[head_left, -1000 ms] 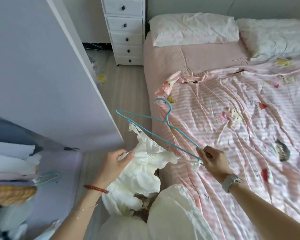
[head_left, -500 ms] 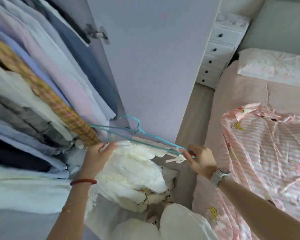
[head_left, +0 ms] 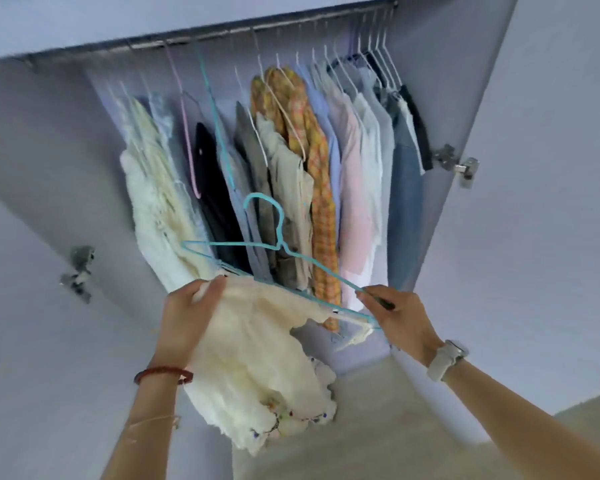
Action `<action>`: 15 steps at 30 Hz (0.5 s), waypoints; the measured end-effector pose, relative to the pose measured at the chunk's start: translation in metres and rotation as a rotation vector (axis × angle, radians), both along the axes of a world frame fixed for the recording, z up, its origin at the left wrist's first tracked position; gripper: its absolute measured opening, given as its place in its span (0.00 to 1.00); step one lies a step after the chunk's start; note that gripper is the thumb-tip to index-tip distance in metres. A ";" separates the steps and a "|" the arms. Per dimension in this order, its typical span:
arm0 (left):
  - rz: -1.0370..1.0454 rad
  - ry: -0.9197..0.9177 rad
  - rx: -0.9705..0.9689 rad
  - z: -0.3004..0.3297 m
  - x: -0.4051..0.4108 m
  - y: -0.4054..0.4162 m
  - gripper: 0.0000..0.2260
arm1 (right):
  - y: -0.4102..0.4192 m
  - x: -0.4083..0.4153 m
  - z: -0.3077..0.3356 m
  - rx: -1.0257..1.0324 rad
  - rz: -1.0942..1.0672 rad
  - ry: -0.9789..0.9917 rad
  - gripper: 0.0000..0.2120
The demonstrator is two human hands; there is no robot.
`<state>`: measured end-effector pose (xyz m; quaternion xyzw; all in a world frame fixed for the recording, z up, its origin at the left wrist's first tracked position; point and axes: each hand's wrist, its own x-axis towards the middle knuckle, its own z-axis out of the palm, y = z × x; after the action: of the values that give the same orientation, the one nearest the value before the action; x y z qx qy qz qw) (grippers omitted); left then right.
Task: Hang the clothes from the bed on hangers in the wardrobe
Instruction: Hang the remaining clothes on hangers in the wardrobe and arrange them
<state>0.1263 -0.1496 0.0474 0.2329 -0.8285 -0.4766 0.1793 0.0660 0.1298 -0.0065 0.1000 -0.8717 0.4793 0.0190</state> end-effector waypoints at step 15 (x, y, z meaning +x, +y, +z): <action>0.645 0.231 0.047 0.031 0.015 -0.097 0.13 | -0.182 -0.022 0.078 -0.331 0.538 -0.290 0.12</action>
<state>0.1413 -0.2464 0.0786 0.4313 -0.6752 -0.4377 0.4081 0.0436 -0.0523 0.0715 0.2525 -0.7184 0.6111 -0.2161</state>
